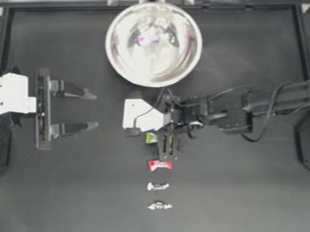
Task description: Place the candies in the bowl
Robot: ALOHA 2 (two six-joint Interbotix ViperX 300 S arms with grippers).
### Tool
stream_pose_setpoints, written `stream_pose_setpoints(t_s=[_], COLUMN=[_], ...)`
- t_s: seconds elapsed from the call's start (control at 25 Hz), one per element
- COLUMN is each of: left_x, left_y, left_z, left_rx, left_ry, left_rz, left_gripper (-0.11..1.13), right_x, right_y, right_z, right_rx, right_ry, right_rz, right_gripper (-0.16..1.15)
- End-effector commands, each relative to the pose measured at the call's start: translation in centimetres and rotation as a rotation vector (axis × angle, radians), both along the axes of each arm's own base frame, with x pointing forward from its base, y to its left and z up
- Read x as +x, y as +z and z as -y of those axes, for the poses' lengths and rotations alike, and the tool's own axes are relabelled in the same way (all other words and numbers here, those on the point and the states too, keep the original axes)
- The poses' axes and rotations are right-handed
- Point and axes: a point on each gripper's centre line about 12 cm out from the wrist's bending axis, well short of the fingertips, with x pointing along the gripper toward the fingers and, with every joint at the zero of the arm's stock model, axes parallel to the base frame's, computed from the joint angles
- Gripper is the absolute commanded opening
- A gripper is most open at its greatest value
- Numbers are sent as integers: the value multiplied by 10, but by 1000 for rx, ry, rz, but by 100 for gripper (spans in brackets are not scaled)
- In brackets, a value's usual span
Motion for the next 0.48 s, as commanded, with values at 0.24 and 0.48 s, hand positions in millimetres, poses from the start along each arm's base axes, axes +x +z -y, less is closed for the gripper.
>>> stream_pose_setpoints(t_s=[0.24,0.48], left_x=[0,0], left_y=[7,8], left_z=[-1,-1], left_rx=[3,2], left_ry=[4,5], left_rz=[26,29], left_gripper=[92,92], right_x=[12,11], right_y=[1,-3], right_z=[2,2], right_rx=[-24,-24], right_ry=[15,14], right_rz=[-31,-48], right_gripper=[100,98])
